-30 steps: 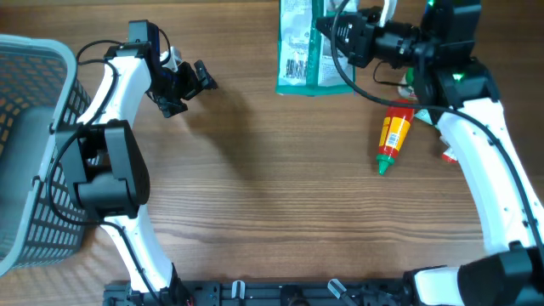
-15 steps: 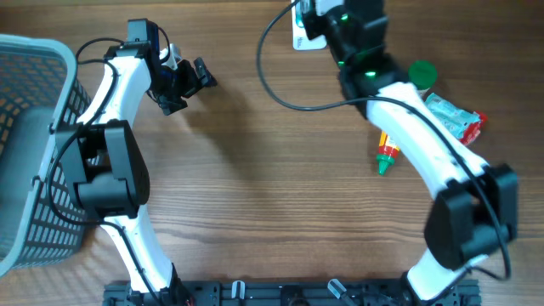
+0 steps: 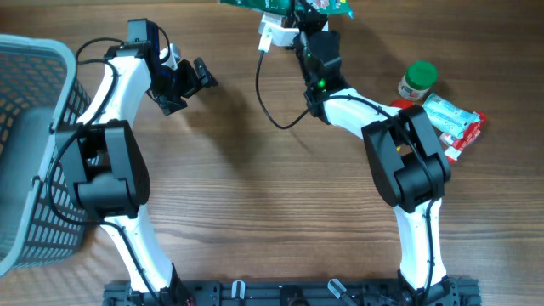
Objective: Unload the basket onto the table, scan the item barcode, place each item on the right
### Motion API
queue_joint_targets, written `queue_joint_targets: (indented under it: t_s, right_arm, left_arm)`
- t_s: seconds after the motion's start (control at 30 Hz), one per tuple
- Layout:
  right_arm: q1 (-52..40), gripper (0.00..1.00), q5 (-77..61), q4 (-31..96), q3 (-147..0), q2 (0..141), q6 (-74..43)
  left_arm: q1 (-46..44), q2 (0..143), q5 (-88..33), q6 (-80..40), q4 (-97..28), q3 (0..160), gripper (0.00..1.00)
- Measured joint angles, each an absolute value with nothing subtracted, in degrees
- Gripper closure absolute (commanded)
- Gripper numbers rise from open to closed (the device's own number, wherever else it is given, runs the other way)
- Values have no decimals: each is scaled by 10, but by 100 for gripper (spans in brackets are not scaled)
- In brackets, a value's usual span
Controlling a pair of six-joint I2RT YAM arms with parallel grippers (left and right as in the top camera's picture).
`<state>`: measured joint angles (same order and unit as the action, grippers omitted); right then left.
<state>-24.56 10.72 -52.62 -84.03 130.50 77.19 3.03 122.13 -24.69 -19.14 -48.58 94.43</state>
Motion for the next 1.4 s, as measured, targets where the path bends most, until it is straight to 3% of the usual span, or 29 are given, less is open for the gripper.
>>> queue_joint_targets:
  t_s: [0.27, 0.5, 0.6, 0.73, 0.93, 1.07, 1.23, 1.4]
  right_arm:
    - [-246, 96, 89, -495, -840, 1305, 733]
    - [-246, 96, 108, -552, -840, 1305, 726]
    - [-246, 96, 120, -602, -841, 1306, 625]
    - [-246, 96, 121, -579, -841, 1301, 441]
    - [-243, 96, 52, -321, -841, 1175, 31]
    - [-214, 96, -57, -94, -849, 1038, -138]
    - [-57, 96, -128, 224, -854, 911, -271]
    - [135, 96, -132, 399, -849, 913, -331]
  left_arm:
    - [30, 1221, -247, -191, -486, 945, 0]
    - [30, 1221, -247, -191, -486, 945, 0]
    - [30, 1221, -247, -191, -486, 945, 0]
    - [30, 1221, -247, -192, -486, 945, 0]
    - [30, 1221, -247, -191, -485, 945, 0]
    - [30, 1221, -247, -191, -486, 944, 0]
    - [30, 1221, -247, -191, -485, 944, 0]
    - [30, 1221, -247, -192, -486, 944, 0]
